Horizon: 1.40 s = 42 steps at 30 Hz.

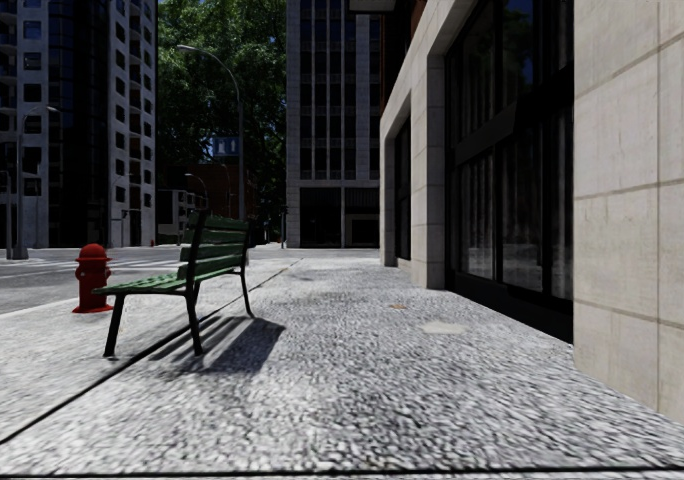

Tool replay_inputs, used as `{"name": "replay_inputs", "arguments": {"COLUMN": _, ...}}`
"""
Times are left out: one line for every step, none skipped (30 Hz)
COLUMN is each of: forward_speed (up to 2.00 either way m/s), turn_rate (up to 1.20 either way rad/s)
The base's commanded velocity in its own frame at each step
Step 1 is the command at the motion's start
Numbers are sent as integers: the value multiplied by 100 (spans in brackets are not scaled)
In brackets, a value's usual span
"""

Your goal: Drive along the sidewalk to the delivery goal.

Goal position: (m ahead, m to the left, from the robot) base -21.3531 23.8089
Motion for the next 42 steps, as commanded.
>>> {"name": "replay_inputs", "arguments": {"forward_speed": 193, "turn_rate": 0}}
{"name": "replay_inputs", "arguments": {"forward_speed": 193, "turn_rate": 0}}
{"name": "replay_inputs", "arguments": {"forward_speed": 193, "turn_rate": 0}}
{"name": "replay_inputs", "arguments": {"forward_speed": 193, "turn_rate": 0}}
{"name": "replay_inputs", "arguments": {"forward_speed": 193, "turn_rate": 0}}
{"name": "replay_inputs", "arguments": {"forward_speed": 193, "turn_rate": 0}}
{"name": "replay_inputs", "arguments": {"forward_speed": 193, "turn_rate": 0}}
{"name": "replay_inputs", "arguments": {"forward_speed": 193, "turn_rate": 0}}
{"name": "replay_inputs", "arguments": {"forward_speed": 193, "turn_rate": 0}}
{"name": "replay_inputs", "arguments": {"forward_speed": 193, "turn_rate": 0}}
{"name": "replay_inputs", "arguments": {"forward_speed": 193, "turn_rate": 0}}
{"name": "replay_inputs", "arguments": {"forward_speed": 193, "turn_rate": 0}}
{"name": "replay_inputs", "arguments": {"forward_speed": 192, "turn_rate": 0}}
{"name": "replay_inputs", "arguments": {"forward_speed": 192, "turn_rate": 0}}
{"name": "replay_inputs", "arguments": {"forward_speed": 192, "turn_rate": 0}}
{"name": "replay_inputs", "arguments": {"forward_speed": 192, "turn_rate": 0}}
{"name": "replay_inputs", "arguments": {"forward_speed": 192, "turn_rate": 0}}
{"name": "replay_inputs", "arguments": {"forward_speed": 192, "turn_rate": 0}}
{"name": "replay_inputs", "arguments": {"forward_speed": 192, "turn_rate": 0}}
{"name": "replay_inputs", "arguments": {"forward_speed": 192, "turn_rate": 0}}
{"name": "replay_inputs", "arguments": {"forward_speed": 192, "turn_rate": 0}}
{"name": "replay_inputs", "arguments": {"forward_speed": 192, "turn_rate": 0}}
{"name": "replay_inputs", "arguments": {"forward_speed": 192, "turn_rate": 0}}
{"name": "replay_inputs", "arguments": {"forward_speed": 192, "turn_rate": 0}}
{"name": "replay_inputs", "arguments": {"forward_speed": 192, "turn_rate": 0}}
{"name": "replay_inputs", "arguments": {"forward_speed": 192, "turn_rate": 0}}
{"name": "replay_inputs", "arguments": {"forward_speed": 192, "turn_rate": 0}}
{"name": "replay_inputs", "arguments": {"forward_speed": 192, "turn_rate": 0}}
{"name": "replay_inputs", "arguments": {"forward_speed": 192, "turn_rate": 0}}
{"name": "replay_inputs", "arguments": {"forward_speed": 192, "turn_rate": 0}}
{"name": "replay_inputs", "arguments": {"forward_speed": 192, "turn_rate": 0}}
{"name": "replay_inputs", "arguments": {"forward_speed": 192, "turn_rate": 0}}
{"name": "replay_inputs", "arguments": {"forward_speed": 192, "turn_rate": 0}}
{"name": "replay_inputs", "arguments": {"forward_speed": 192, "turn_rate": 0}}
{"name": "replay_inputs", "arguments": {"forward_speed": 192, "turn_rate": 0}}
{"name": "replay_inputs", "arguments": {"forward_speed": 192, "turn_rate": 0}}
{"name": "replay_inputs", "arguments": {"forward_speed": 192, "turn_rate": 0}}
{"name": "replay_inputs", "arguments": {"forward_speed": 192, "turn_rate": 0}}
{"name": "replay_inputs", "arguments": {"forward_speed": 192, "turn_rate": 0}}
{"name": "replay_inputs", "arguments": {"forward_speed": 192, "turn_rate": 0}}
{"name": "replay_inputs", "arguments": {"forward_speed": 192, "turn_rate": 0}}
{"name": "replay_inputs", "arguments": {"forward_speed": 192, "turn_rate": 0}}
